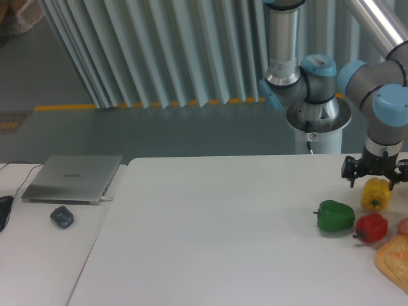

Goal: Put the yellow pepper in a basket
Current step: 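Open the gripper and lower it onto the yellow pepper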

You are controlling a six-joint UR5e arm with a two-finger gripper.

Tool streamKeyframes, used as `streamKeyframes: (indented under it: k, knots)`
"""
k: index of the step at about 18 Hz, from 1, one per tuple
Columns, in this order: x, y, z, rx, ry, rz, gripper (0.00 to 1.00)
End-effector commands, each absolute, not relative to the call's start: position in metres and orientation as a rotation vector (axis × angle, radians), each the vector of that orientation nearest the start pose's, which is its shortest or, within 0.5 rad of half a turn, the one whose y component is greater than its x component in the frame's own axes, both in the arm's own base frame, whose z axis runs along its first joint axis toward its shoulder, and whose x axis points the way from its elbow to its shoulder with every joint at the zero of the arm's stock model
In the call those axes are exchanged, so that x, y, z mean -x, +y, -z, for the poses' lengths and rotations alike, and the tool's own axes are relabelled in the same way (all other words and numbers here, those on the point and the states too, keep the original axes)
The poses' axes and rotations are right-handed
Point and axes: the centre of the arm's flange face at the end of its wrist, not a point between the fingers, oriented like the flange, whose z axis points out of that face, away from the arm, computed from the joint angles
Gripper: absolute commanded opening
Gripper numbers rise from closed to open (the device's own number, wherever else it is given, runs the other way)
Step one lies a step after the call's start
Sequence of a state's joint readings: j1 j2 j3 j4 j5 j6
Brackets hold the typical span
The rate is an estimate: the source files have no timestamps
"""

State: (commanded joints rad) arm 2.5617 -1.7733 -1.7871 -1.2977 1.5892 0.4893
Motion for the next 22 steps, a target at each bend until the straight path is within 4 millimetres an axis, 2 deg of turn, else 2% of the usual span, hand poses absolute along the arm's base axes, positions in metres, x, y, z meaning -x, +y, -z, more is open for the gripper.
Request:
streamKeyframes:
  k: [12,19,22]
  knots:
    - [0.387,0.389,-0.319,3.179,-0.802,0.045,1.0]
    - [0.39,0.387,-0.302,3.226,-0.815,0.042,1.0]
    - [0.39,0.387,-0.301,3.226,-0.817,0.043,1.0]
